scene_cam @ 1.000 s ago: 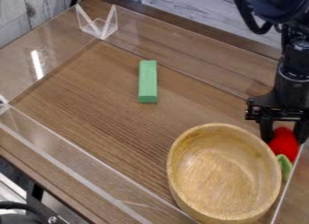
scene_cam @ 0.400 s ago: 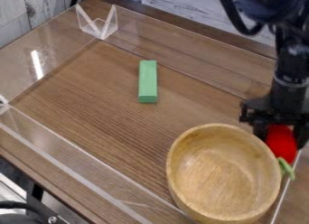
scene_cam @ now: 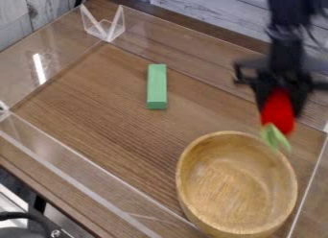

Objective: Move the red object to the left side of the table

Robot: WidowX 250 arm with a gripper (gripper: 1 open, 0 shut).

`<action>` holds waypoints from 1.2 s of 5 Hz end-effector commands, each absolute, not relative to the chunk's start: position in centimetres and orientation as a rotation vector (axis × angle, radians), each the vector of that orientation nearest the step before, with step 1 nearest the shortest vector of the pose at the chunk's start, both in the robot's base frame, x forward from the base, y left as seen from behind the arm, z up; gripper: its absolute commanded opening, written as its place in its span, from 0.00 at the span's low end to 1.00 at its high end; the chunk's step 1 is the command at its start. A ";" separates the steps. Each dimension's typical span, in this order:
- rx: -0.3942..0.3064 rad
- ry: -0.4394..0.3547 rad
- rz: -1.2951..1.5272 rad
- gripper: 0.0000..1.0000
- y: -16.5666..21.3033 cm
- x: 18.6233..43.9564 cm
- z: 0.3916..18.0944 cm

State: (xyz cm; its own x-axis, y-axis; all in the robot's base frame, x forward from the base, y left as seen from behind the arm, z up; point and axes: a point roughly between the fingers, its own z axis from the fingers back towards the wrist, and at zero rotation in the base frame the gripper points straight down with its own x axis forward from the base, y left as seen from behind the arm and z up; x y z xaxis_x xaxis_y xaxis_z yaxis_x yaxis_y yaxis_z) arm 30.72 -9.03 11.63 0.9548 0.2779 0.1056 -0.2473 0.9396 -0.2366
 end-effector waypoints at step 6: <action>-0.116 -0.227 0.313 0.00 9.0 29.0 14.4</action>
